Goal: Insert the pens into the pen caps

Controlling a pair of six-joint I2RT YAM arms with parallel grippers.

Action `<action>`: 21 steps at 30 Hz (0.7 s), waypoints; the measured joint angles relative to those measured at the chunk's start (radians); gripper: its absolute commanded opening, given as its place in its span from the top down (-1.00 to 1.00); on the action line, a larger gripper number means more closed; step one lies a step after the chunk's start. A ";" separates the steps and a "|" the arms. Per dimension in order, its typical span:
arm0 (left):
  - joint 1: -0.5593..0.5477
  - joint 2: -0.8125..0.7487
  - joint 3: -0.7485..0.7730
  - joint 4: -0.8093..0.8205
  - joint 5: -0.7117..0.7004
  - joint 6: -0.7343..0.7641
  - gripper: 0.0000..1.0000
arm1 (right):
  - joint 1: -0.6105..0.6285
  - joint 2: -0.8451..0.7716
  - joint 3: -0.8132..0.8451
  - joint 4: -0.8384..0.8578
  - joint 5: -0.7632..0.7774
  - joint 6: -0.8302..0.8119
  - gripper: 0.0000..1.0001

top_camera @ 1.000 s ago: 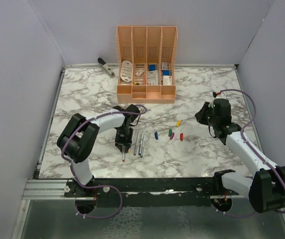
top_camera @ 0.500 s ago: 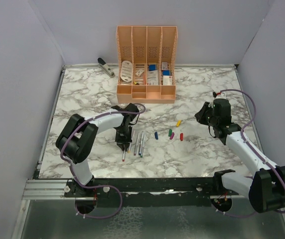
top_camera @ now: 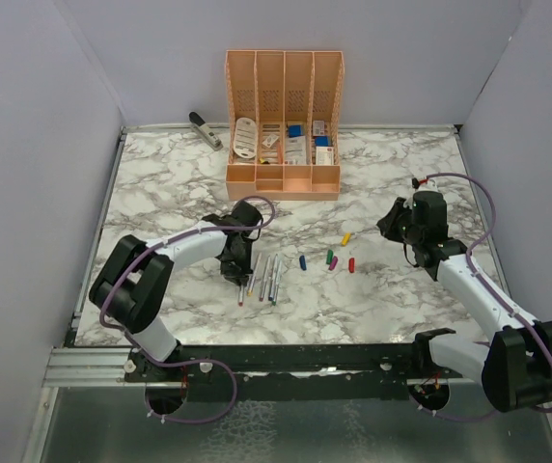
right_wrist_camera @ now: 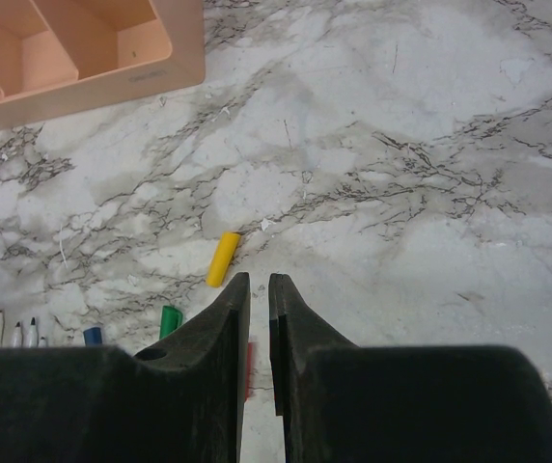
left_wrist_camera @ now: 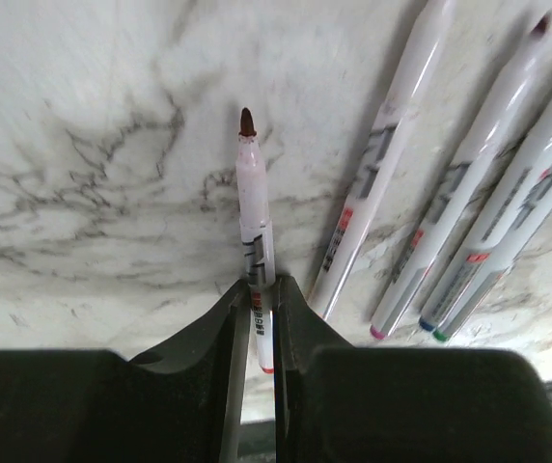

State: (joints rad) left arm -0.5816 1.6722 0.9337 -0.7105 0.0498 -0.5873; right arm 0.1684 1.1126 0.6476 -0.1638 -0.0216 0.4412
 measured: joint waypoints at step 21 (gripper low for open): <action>0.018 -0.294 -0.149 0.341 -0.307 0.081 1.00 | 0.000 0.105 0.000 -0.054 0.004 -0.018 0.83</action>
State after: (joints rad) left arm -0.5632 1.3785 0.7849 -0.3698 -0.2573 -0.5064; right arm 0.1684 1.2179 0.6476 -0.2176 -0.0177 0.4232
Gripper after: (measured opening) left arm 0.158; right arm 0.090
